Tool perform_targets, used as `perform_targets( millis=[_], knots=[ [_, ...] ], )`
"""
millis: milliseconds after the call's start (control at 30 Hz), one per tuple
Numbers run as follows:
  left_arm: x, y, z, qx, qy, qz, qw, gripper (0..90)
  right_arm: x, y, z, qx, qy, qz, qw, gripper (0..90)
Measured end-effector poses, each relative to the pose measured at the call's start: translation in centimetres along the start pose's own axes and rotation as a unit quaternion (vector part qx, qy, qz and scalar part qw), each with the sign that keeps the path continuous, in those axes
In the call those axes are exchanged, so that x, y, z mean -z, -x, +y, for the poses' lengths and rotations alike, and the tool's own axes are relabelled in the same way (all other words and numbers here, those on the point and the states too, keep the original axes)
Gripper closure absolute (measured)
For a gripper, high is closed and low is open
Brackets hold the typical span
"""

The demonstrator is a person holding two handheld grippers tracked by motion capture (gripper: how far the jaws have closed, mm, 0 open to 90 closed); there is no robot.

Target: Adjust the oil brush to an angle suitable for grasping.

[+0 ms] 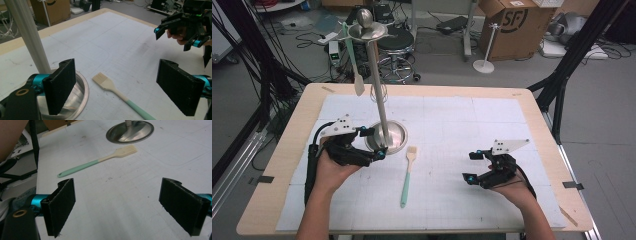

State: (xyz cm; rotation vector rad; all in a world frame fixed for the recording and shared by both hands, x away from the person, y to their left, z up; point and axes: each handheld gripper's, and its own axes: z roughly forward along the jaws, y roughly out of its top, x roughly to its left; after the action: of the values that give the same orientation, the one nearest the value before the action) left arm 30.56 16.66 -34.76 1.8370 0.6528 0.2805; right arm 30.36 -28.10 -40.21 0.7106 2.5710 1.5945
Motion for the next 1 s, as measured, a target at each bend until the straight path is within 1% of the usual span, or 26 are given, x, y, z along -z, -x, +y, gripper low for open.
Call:
perform_targets(
  millis=[267, 400, 433, 567, 633, 733, 800, 867, 900, 933, 1000],
  knots=[
    [-0.9, 0.7, -0.4, -0.008, -0.016, -0.017, 0.9997, 14.7, 0.0, 0.0, 0.0, 0.001, 0.001, 0.002, 1.0000, 13.1],
    [-1.2, 1.0, -0.9, -0.010, -0.020, -0.019, 0.9996, 14.2, -0.2, -0.1, 0.0, 0.006, -0.002, 0.001, 1.0000, 13.1],
    [-1.2, 1.1, -1.0, -0.010, -0.023, -0.020, 0.9995, 14.1, -0.3, -0.1, 0.1, 0.004, -0.003, 0.002, 1.0000, 13.1],
    [-1.3, 1.2, -1.2, -0.013, -0.030, -0.015, 0.9993, 13.5, -0.8, -0.1, 0.3, 0.009, -0.006, 0.003, 0.9999, 13.9],
    [-1.2, 1.2, -1.3, -0.014, -0.032, -0.008, 0.9994, 13.5, -1.2, -0.2, 0.5, 0.012, -0.008, 0.006, 0.9999, 14.7],
    [-1.0, 1.0, -1.6, -0.016, -0.043, 0.004, 0.9989, 13.5, -1.9, -0.3, 0.9, 0.015, -0.013, 0.007, 0.9998, 15.5],
    [-0.7, 0.7, -1.8, -0.009, -0.042, 0.006, 0.9991, 13.5, -2.5, -0.3, 1.3, 0.018, -0.019, 0.009, 0.9996, 16.4],
    [-0.4, 0.6, -1.9, -0.007, -0.041, 0.009, 0.9991, 13.6, -3.1, -0.3, 1.8, 0.023, -0.019, 0.012, 0.9995, 20.7],
    [-0.3, 0.5, -1.9, -0.006, -0.037, 0.009, 0.9992, 13.6, -3.4, -0.4, 2.0, 0.024, -0.024, 0.016, 0.9993, 23.5],
    [-0.2, 0.5, -1.9, -0.004, -0.034, 0.008, 0.9994, 13.6, -3.7, -0.4, 2.3, 0.030, -0.028, 0.016, 0.9990, 26.3],
    [0.0, 0.5, -1.7, -0.006, -0.030, 0.008, 0.9995, 13.6, -4.5, -0.5, 2.9, 0.031, -0.039, 0.013, 0.9987, 34.2]
  ],
)
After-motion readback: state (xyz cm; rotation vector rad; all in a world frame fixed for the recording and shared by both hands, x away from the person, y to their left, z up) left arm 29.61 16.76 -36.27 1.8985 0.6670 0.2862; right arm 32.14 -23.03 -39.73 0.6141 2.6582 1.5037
